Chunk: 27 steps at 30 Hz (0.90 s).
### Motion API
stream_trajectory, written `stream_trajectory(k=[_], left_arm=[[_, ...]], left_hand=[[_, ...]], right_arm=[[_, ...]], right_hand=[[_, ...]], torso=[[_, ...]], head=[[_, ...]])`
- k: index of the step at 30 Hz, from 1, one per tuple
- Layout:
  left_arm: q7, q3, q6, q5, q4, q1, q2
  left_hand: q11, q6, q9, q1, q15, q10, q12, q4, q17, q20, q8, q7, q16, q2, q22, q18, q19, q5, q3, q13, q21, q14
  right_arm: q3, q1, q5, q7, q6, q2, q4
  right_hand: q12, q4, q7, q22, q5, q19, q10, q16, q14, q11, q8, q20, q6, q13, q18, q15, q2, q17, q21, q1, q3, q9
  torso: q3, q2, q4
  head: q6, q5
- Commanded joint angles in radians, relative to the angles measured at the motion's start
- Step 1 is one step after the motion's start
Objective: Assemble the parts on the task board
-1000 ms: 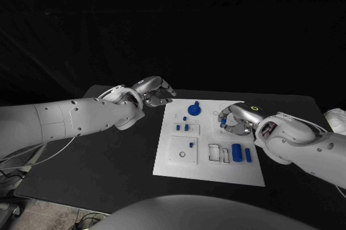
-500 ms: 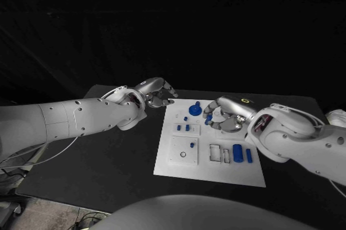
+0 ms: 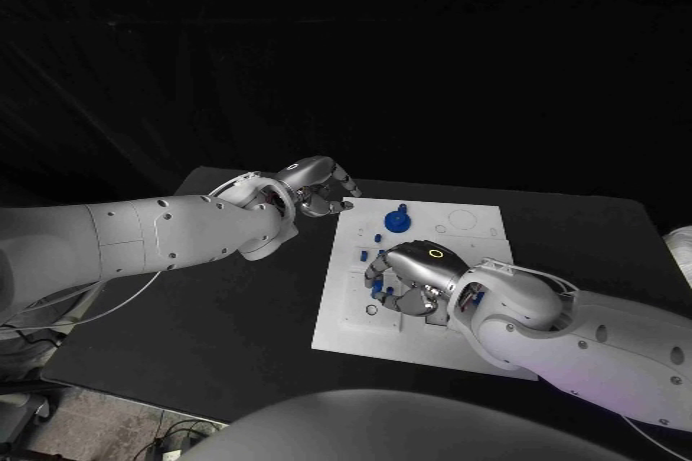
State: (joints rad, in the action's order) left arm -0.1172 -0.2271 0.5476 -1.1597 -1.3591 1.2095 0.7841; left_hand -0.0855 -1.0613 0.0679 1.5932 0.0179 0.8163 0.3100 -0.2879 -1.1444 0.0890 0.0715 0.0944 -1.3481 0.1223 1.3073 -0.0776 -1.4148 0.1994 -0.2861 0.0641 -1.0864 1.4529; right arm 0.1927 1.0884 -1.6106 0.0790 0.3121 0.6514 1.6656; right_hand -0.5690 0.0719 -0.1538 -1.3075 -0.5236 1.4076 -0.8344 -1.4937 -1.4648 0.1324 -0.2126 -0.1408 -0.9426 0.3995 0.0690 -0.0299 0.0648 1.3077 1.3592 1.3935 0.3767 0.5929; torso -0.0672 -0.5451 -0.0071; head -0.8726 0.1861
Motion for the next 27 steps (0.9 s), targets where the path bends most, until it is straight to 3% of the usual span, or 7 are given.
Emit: stream_trajectory(k=[1,7,17,27], left_arm=[[0.001,0.001,-0.013,0.004,-0.002,0.0,-0.003],[0.0,0.001,-0.015,0.004,0.001,0.0,-0.006],[0.005,0.001,-0.015,0.004,0.003,0.0,-0.008],[0.006,0.001,-0.016,0.004,0.001,0.0,-0.009]], left_hand=[[-0.002,0.001,0.0,0.005,-0.001,-0.005,-0.002,0.001,0.001,0.001,-0.004,0.007,0.002,0.0,0.138,-0.016,0.009,0.007,-0.006,-0.001,0.005,-0.009],[-0.002,0.002,0.0,0.006,-0.001,-0.007,-0.003,0.001,0.003,0.001,-0.004,0.008,0.004,-0.001,0.137,-0.016,0.01,0.008,-0.007,-0.001,0.008,-0.01],[-0.003,0.002,0.0,0.006,-0.002,-0.007,-0.003,0.001,0.001,0.001,-0.004,0.009,0.003,-0.001,0.138,-0.016,0.01,0.008,-0.007,-0.001,0.007,-0.01],[-0.003,0.002,0.0,0.006,-0.002,-0.007,-0.003,0.001,0.001,0.001,-0.004,0.009,0.003,-0.001,0.138,-0.016,0.01,0.008,-0.007,-0.001,0.007,-0.01]], right_arm=[[-0.001,-0.015,-0.059,-0.011,-0.025,-0.018,-0.01],[-0.001,-0.041,-0.067,-0.011,-0.034,-0.044,-0.024],[-0.001,-0.058,-0.103,-0.008,-0.042,-0.048,-0.039],[-0.001,-0.089,-0.148,-0.017,-0.001,-0.059,-0.064]], right_hand=[[0.008,0.006,-0.001,-0.183,0.005,-0.002,-0.04,0.004,-0.008,-0.036,-0.001,0.007,0.006,-0.002,-0.008,0.004,0.002,0.076,-0.002,-0.008,0.002,0.001],[0.011,0.008,-0.002,-0.183,0.008,-0.003,-0.039,0.005,-0.007,-0.036,0.001,0.007,0.009,-0.003,-0.008,0.003,0.002,0.074,-0.003,-0.007,0.004,0.002],[0.015,0.011,-0.003,-0.182,0.012,-0.005,-0.038,0.006,-0.006,-0.035,0.004,0.007,0.015,-0.004,-0.007,0.002,0.002,0.072,-0.005,-0.005,0.007,0.003],[0.017,0.014,-0.004,-0.183,0.011,-0.005,-0.038,0.005,-0.007,-0.034,0.005,0.006,0.017,-0.005,-0.008,0.002,0.002,0.074,-0.004,-0.003,0.01,0.004]], torso=[[0.0011,0.001,-0.0008],[0.0004,0.002,-0.0011],[0.0006,0.001,-0.002],[-0.0006,0.0,-0.0003]], head=[[0.0,0.001],[0.0,0.003],[0.0,0.002],[0.0,0.003]])
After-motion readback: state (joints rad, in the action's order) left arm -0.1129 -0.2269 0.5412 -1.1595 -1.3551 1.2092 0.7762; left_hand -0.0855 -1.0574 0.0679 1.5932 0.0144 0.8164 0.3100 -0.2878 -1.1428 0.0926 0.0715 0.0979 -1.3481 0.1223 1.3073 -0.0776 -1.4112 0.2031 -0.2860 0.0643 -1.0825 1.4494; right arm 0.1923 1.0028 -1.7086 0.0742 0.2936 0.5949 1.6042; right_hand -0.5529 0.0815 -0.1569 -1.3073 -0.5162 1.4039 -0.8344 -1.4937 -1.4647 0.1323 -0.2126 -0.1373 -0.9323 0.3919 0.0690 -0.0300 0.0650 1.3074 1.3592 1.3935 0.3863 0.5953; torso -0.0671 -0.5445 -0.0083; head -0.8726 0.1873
